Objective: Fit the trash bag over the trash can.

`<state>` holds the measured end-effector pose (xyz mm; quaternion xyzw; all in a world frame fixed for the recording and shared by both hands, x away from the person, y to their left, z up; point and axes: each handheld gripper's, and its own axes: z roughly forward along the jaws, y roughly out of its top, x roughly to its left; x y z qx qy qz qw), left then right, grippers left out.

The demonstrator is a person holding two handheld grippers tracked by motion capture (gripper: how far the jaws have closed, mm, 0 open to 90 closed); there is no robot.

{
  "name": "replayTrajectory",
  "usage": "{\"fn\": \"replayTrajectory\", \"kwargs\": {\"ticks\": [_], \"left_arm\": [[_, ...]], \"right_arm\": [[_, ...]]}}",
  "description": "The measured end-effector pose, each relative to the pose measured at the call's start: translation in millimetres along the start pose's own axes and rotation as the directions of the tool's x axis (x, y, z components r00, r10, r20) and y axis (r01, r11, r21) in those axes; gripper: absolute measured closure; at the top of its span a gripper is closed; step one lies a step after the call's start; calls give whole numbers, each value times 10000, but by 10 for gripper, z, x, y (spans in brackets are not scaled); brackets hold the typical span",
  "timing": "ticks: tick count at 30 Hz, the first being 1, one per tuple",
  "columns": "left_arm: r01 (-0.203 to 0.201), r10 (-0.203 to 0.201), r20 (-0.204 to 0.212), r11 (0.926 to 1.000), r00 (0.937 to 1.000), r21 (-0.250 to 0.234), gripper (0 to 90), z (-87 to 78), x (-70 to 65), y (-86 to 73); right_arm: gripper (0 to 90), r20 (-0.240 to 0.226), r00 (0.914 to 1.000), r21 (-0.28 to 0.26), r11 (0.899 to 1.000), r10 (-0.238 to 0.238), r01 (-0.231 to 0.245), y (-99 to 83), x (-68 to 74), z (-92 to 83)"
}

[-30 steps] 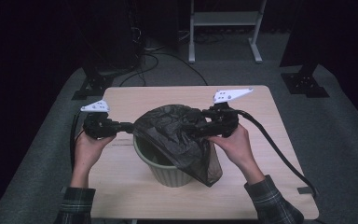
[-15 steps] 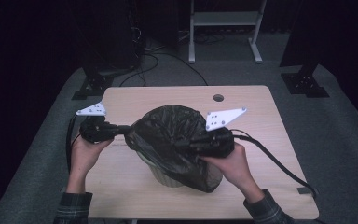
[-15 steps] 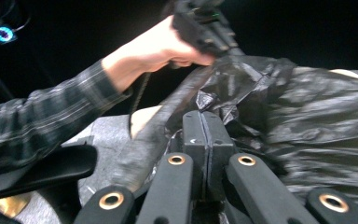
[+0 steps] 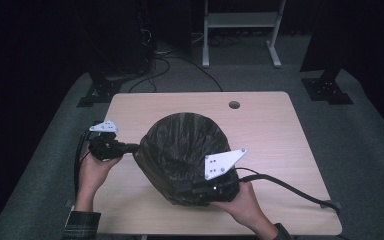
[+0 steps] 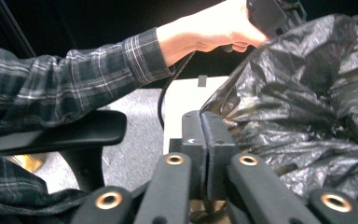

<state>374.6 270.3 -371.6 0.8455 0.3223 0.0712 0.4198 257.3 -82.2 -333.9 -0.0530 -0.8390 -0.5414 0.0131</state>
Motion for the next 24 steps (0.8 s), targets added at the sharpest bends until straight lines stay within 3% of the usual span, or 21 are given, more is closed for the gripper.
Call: {"fn": "replayTrajectory", "kwargs": {"ticks": [3, 5, 7, 9, 10, 12, 13, 15, 16, 18, 24], "left_arm": [[-31, 32, 91, 9999, 10000, -99, 900, 22, -5, 11], [-68, 69, 98, 9999, 9999, -115, 900, 15, -6, 27], [-77, 79, 98, 9998, 9999, -175, 900, 12, -6, 35], [-78, 80, 80, 9998, 9999, -200, 900, 12, -4, 37], [-54, 55, 72, 9998, 10000, -189, 900, 15, -2, 36], [-77, 78, 56, 9999, 10000, -139, 900, 28, 8, 32], [-41, 42, 61, 9999, 10000, -125, 900, 37, 13, 28], [-13, 14, -80, 10000, 10000, 4, 900, 58, 29, 18], [-14, 15, -81, 10000, 10000, 56, 900, 69, 37, 11], [-9, 9, -20, 9999, 10000, 114, 900, 104, 48, -8], [95, -96, 42, 9997, 9999, 234, 900, 175, 68, -60]], "right_arm": [[717, 377, 9993, -353, 9993, -70, 84, 76, -20, -145], [671, 952, 9954, -661, 9977, -101, 165, 147, -70, -294], [615, 1705, 9853, -870, 9961, 42, 108, 208, -172, -442], [569, 2747, 9615, -974, 9951, 108, 167, 239, -323, -584], [560, 3087, 9502, -1095, 9940, 423, -87, 240, -435, -655], [524, 3795, 9194, -1278, 9900, 1037, -589, 218, -674, -782], [509, 4007, 9049, -1309, 9865, 1437, -987, 201, -800, -829], [498, 4208, 8857, -1562, 9774, 1961, -1422, 135, -1004, -907], [498, 4133, 8839, -1719, 9720, 2187, -1601, 88, -1073, -947], [482, 4271, 8715, -1816, 9671, 2410, -1785, -31, -1133, -1021], [469, 4073, 8747, -1193, 9648, 2627, -2342, -491, -1151, -1095]]}}
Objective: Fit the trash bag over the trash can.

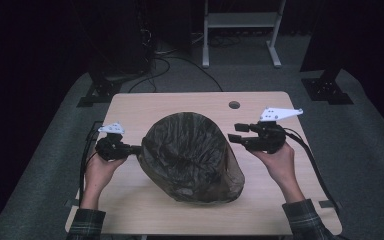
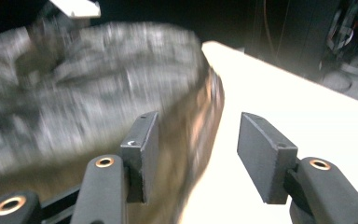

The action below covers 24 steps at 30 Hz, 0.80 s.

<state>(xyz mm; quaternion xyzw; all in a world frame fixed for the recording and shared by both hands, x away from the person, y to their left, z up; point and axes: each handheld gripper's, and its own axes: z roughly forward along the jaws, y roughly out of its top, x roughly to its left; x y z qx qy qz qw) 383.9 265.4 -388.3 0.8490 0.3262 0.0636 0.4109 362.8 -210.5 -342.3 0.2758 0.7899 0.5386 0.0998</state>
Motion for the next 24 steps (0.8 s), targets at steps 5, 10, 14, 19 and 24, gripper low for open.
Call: {"fn": "replayTrajectory", "kwargs": {"ticks": [5, 10, 14, 19, 24], "left_arm": [[-6, 6, 23, 10000, 10000, 50, 900, 51, -2, -8], [37, -35, -45, 9994, 10000, 335, 900, 139, 32, -39], [79, -63, -242, 9975, 9997, 696, 900, 243, 79, -98], [56, 48, -744, 9903, 9972, 1389, 900, 392, 139, -182], [-149, 378, -1000, 9752, 9943, 2209, 900, 536, 135, -250]], "right_arm": [[573, -483, 9986, 654, 9977, 209, -177, -206, -61, 160], [897, -435, 9990, 971, 9952, -95, 137, -246, -57, 311], [899, 136, 9998, 1475, 9890, -158, 136, -322, -135, 431], [899, 750, 9971, 1980, 9802, -129, -22, -455, -274, 601], [899, 1194, 9927, 2507, 9670, 153, -450, -657, -425, 790]]}}
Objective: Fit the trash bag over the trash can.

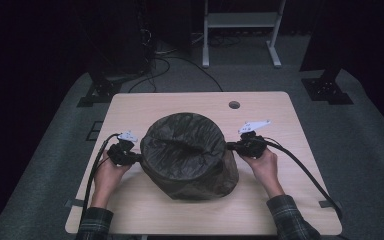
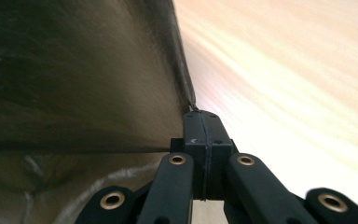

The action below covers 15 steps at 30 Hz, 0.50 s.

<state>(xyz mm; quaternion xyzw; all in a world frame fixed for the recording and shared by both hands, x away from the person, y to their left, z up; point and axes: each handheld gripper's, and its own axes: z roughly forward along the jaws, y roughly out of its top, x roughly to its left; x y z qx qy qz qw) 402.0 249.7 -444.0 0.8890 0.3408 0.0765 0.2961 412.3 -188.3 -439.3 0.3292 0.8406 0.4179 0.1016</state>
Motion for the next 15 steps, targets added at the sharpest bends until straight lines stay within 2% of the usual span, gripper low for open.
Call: {"fn": "replayTrajectory", "kwargs": {"ticks": [3, 5, 7, 9, 11, 15], "left_arm": [[-151, 156, -150, 9993, 9998, 333, 900, 41, -35, -22], [-167, 169, -70, 9994, 9998, 302, 900, 48, -46, -42], [-119, 119, 13, 9999, 9999, 52, 879, 21, -37, -57], [146, -134, 209, 9984, 9997, -540, 781, -54, -15, -70], [202, -176, 274, 9953, 9995, -952, 675, -157, -10, -77], [244, -212, 216, 9865, 9995, -1619, 359, -388, -34, -122]], "right_arm": [[899, 121, 9999, 362, 9993, 101, -105, -89, -39, 112], [899, 183, 9998, 542, 9985, 107, -117, -144, -55, 162], [889, 159, 9997, 443, 9988, 206, -213, -169, -62, 162], [728, 250, 9994, 172, 9996, 225, -230, -141, -58, 113], [625, 104, 9994, -129, 9994, 335, -333, -80, -67, 28], [421, 136, 9999, -598, 9982, 101, -92, 74, -37, -186]]}}
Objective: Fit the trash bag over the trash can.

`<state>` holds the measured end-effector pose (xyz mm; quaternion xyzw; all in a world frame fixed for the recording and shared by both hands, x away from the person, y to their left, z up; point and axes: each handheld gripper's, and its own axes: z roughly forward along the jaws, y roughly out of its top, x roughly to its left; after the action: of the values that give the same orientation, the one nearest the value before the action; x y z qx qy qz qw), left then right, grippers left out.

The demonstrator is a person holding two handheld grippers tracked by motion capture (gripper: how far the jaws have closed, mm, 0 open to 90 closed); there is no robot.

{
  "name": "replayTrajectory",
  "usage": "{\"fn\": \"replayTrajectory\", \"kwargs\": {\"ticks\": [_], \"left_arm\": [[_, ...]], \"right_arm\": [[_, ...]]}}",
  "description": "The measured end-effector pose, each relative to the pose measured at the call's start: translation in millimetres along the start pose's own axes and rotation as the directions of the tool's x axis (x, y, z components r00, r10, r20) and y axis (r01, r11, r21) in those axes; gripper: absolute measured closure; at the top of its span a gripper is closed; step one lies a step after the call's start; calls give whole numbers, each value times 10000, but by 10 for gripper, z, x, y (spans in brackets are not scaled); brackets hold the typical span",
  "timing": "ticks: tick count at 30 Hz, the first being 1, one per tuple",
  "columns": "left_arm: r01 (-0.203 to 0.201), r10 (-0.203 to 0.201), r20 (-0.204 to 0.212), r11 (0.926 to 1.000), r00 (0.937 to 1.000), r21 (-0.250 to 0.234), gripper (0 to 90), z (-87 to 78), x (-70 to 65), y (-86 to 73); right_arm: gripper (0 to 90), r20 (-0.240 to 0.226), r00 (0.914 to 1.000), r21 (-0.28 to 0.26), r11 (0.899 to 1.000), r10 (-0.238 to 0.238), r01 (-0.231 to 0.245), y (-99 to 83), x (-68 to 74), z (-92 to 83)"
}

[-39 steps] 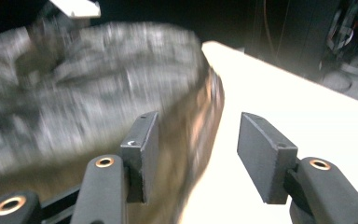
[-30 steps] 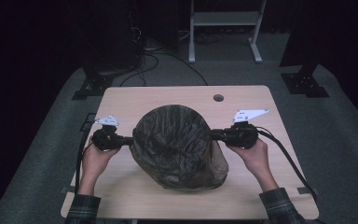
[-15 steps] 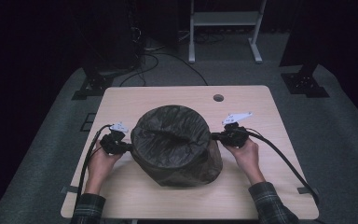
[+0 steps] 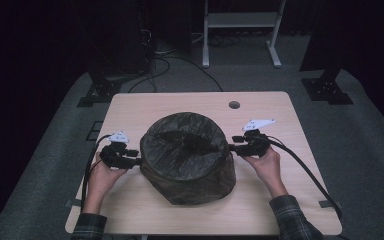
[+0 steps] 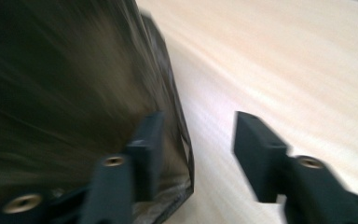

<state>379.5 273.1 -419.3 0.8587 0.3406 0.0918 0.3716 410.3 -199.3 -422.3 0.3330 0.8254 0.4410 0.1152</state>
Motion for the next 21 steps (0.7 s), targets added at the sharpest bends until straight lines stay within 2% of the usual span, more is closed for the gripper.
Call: {"fn": "replayTrajectory", "kwargs": {"ticks": [3, 4, 7, 11, 15, 17, 21], "left_arm": [[-311, 308, -113, 9990, 9995, -327, 163, -132, -62, -71], [-421, 421, -3, 9983, 9991, -406, 120, -163, -82, -105], [-775, 783, 158, 9959, 9968, -475, 4, -230, -154, -216], [-1217, 1234, 385, 9916, 9916, -439, 0, -270, -256, -366], [-1693, 1694, 480, 9855, 9844, -63, 0, -242, -377, -489], [-1832, 1829, 471, 9831, 9820, 23, 0, -220, -433, -550], [-1961, 1943, 542, 9801, 9795, 311, 0, -149, -519, -666]], "right_arm": [[290, -4, 9996, -559, 9981, -266, 266, 133, 54, -187], [235, 84, 9992, -678, 9970, -379, 384, 180, 78, -253], [140, -107, 9975, -999, 9926, -704, 689, 317, 153, -440], [99, -526, 9891, -1424, 9813, -1379, 1293, 497, 296, -663], [99, -800, 9766, -1689, 9683, -1998, 1843, 705, 501, -833], [98, -860, 9693, -1594, 9636, -2302, 2147, 797, 602, -872], [96, -1376, 9467, -1163, 9539, -2913, 2766, 1008, 824, -860]]}}
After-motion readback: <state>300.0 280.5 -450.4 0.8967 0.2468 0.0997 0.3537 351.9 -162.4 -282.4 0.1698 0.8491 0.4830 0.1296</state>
